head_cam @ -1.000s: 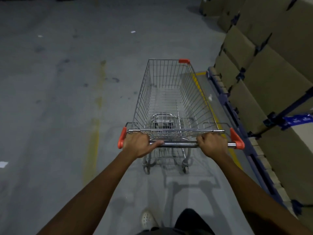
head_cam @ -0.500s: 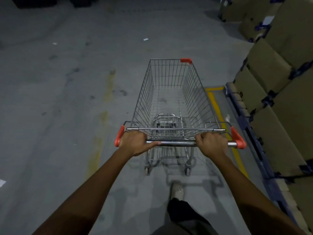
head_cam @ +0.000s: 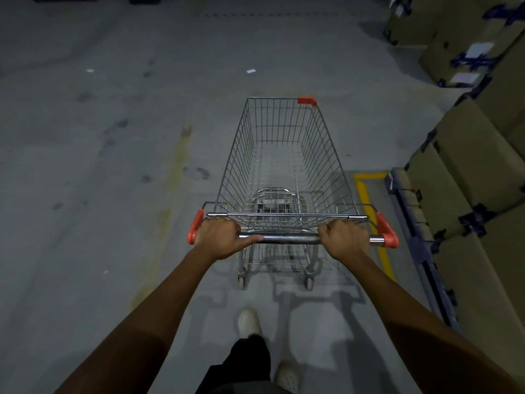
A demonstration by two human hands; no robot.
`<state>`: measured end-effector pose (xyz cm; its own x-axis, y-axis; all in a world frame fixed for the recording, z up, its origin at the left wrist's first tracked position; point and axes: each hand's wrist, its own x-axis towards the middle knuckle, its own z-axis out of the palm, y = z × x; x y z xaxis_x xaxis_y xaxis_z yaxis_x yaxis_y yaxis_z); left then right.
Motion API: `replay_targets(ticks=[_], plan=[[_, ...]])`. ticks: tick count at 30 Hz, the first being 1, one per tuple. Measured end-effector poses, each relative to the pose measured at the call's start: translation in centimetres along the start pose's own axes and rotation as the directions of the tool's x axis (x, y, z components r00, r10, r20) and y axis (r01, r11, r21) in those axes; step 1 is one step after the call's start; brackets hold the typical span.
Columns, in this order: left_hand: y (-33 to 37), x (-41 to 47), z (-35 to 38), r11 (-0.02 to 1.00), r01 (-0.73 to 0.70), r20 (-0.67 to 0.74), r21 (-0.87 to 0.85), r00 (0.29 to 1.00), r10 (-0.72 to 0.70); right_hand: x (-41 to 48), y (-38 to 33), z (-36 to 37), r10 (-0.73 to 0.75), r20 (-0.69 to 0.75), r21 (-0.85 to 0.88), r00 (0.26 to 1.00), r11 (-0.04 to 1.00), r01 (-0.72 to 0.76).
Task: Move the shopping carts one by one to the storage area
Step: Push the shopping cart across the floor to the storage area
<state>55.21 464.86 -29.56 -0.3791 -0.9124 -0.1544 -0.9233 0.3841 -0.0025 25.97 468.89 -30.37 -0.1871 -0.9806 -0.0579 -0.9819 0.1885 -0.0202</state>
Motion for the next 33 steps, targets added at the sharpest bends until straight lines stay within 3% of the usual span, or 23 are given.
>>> replay_targets(ticks=[8, 17, 30, 33], plan=[[-6.2, 16.6, -1.9, 1.000, 0.006, -0.047, 0.002, 0.999, -0.006, 17.2, -2.5, -0.3, 0.004, -0.019, -0.048, 1.000, 0.999, -0.005], [-12.2, 35.3, -5.0, 0.999, -0.022, 0.009, -0.038, 1.000, 0.022, 35.8, -5.1, -2.3, 0.071, -0.002, -0.008, 0.997, 0.997, -0.071], [-19.5, 63.1, -8.6, 0.997, -0.060, -0.027, 0.058, 0.998, 0.061, 63.4, -6.4, -2.7, 0.105, -0.042, -0.042, 0.994, 0.993, -0.107], [-20.5, 69.8, -9.8, 0.999, -0.047, -0.025, -0.002, 0.999, 0.047, 70.6, -6.2, -3.1, 0.102, -0.027, -0.043, 0.994, 0.994, -0.103]])
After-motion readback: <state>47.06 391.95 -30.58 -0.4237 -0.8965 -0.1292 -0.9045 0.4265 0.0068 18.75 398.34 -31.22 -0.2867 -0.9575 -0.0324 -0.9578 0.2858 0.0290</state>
